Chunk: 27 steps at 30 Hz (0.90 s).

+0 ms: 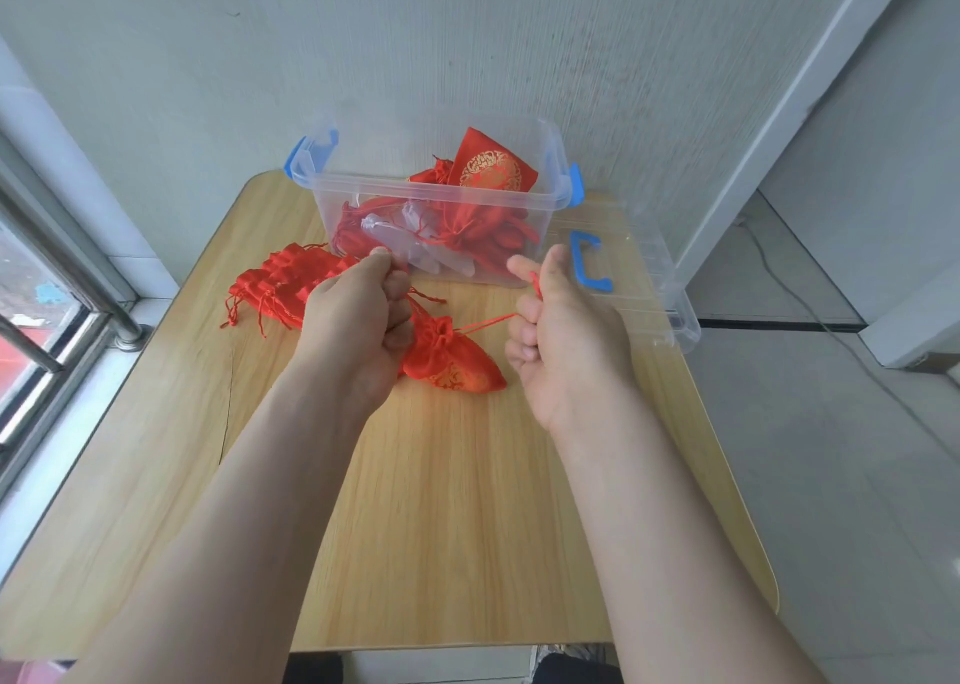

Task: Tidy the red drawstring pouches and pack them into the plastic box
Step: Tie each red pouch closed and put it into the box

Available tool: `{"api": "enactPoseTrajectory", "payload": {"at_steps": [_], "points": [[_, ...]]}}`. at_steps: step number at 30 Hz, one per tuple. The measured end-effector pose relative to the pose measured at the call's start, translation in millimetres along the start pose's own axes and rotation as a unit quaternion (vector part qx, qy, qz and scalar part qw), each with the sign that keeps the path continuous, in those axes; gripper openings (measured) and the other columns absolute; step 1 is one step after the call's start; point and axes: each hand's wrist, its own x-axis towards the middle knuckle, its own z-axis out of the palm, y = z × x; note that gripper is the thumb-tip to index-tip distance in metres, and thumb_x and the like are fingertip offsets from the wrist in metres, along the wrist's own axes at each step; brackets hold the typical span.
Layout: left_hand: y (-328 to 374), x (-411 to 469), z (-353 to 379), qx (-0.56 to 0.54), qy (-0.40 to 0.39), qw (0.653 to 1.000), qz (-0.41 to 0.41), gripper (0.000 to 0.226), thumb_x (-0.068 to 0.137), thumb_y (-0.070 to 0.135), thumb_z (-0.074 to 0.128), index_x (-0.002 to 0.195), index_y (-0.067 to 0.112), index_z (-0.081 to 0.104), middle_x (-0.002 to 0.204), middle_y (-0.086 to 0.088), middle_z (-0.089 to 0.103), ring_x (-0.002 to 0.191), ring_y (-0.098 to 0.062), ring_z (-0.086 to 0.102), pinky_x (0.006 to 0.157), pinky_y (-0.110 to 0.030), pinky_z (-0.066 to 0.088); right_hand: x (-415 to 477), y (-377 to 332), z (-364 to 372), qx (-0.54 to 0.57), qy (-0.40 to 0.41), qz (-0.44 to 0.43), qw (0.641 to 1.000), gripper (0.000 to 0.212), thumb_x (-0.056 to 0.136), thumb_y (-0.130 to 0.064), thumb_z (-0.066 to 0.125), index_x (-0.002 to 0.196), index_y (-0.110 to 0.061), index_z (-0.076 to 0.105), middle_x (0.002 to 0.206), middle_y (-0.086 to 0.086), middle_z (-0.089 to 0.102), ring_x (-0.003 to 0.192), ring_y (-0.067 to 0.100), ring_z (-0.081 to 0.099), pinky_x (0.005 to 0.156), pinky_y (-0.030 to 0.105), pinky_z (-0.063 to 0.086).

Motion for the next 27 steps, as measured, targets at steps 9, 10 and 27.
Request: {"api": "enactPoseTrajectory", "payload": {"at_steps": [9, 10, 27], "points": [[-1, -2, 0, 0.115, -0.109, 0.986, -0.059, 0.027, 0.105, 0.004, 0.050, 0.123, -0.005, 0.067, 0.081, -0.011, 0.066, 0.067, -0.018, 0.044, 0.060, -0.031, 0.035, 1, 2, 6, -0.035, -0.057, 0.026, 0.997, 0.017, 0.098, -0.010, 0.055, 0.089, -0.005, 0.068, 0.072, 0.007, 0.061, 0.058, 0.014, 0.051, 0.057, 0.027, 0.042], [-1, -3, -1, 0.125, -0.119, 0.984, -0.050, 0.025, 0.105, 0.001, 0.050, 0.122, -0.006, 0.066, 0.083, -0.012, 0.068, 0.072, -0.021, 0.046, 0.063, -0.032, 0.036, 2, 4, 4, -0.065, -0.060, 0.002, 0.996, 0.018, 0.097, -0.005, 0.058, 0.083, -0.006, 0.069, 0.072, 0.007, 0.063, 0.059, 0.014, 0.052, 0.058, 0.026, 0.043], [-1, -14, -2, 0.298, -0.200, 0.933, -0.017, 0.022, 0.100, 0.012, 0.072, 0.116, 0.000, 0.064, 0.081, -0.006, 0.078, 0.063, -0.013, 0.054, 0.056, -0.023, 0.050, -7, 2, -5, -0.295, -0.043, -0.090, 0.950, 0.027, 0.094, -0.013, 0.071, 0.067, -0.014, 0.071, 0.048, -0.008, 0.060, 0.041, 0.003, 0.054, 0.046, 0.014, 0.040]]}}
